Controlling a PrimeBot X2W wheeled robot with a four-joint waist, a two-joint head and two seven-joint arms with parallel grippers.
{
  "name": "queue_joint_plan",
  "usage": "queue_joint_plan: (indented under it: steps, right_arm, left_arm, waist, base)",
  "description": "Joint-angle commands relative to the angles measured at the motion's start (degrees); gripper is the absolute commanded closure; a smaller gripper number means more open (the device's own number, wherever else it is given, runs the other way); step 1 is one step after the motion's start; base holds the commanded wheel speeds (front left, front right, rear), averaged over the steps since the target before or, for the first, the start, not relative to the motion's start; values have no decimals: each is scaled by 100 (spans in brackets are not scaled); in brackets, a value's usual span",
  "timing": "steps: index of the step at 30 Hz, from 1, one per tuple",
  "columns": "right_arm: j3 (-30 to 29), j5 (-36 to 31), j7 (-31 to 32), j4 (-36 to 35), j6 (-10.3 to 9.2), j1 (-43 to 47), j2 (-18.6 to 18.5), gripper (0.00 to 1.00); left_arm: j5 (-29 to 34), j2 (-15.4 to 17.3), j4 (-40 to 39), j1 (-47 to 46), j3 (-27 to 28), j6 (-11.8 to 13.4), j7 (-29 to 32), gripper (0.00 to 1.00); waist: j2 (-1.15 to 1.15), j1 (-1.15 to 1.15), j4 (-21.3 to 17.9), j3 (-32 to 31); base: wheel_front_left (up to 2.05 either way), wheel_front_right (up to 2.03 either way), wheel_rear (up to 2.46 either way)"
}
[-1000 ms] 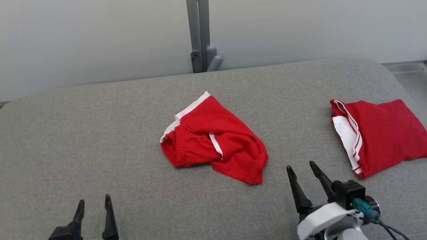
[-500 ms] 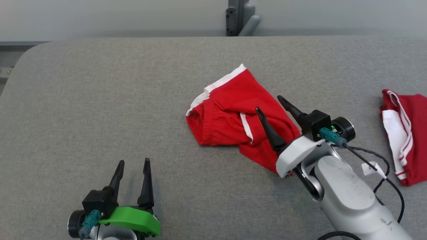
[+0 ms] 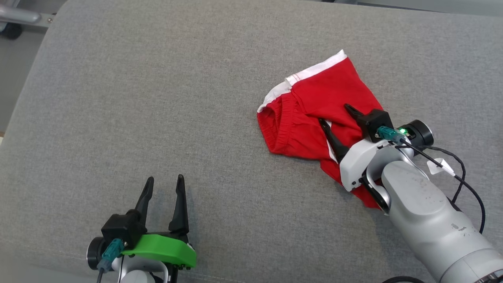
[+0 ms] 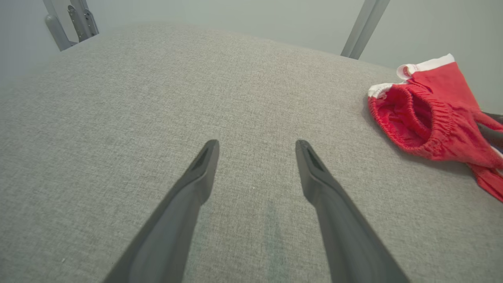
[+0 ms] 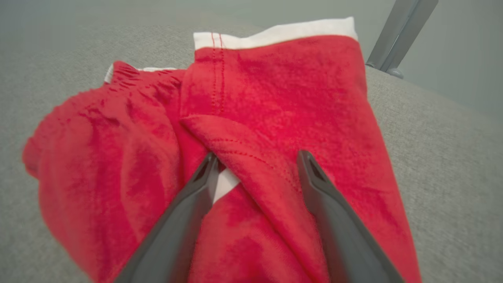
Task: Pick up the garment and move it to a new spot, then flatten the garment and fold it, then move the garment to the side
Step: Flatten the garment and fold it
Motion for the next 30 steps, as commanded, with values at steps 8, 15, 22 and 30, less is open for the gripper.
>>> queue_joint_plan:
  steps: [8, 15, 22, 30]
  right_arm:
    - [-134, 8, -36, -165, -9, -162, -33, 88]
    - [-432, -54, -37, -433, -9, -13, -52, 100]
    - [-1665, 259, -38, -758, -9, 74, -2, 100]
    - [-2716, -123, -38, -479, -9, 290, -134, 100]
  left_arm:
    - [-70, 11, -80, -248, -120, 27, 0, 0]
    - [-87, 11, -48, -213, -120, 26, 0, 0]
    - [-79, 10, -7, -124, -45, 10, 1, 0]
    - [-32, 11, 58, -123, -43, -66, 0, 0]
  waist:
    - [0, 0, 29, 217]
    - [0, 0, 8, 217]
    - [0, 0, -103, 73]
    - [0, 0, -208, -113]
  base:
    - [0, 0, 0]
    - [0, 0, 0]
    - [0, 0, 0]
    - [0, 0, 0]
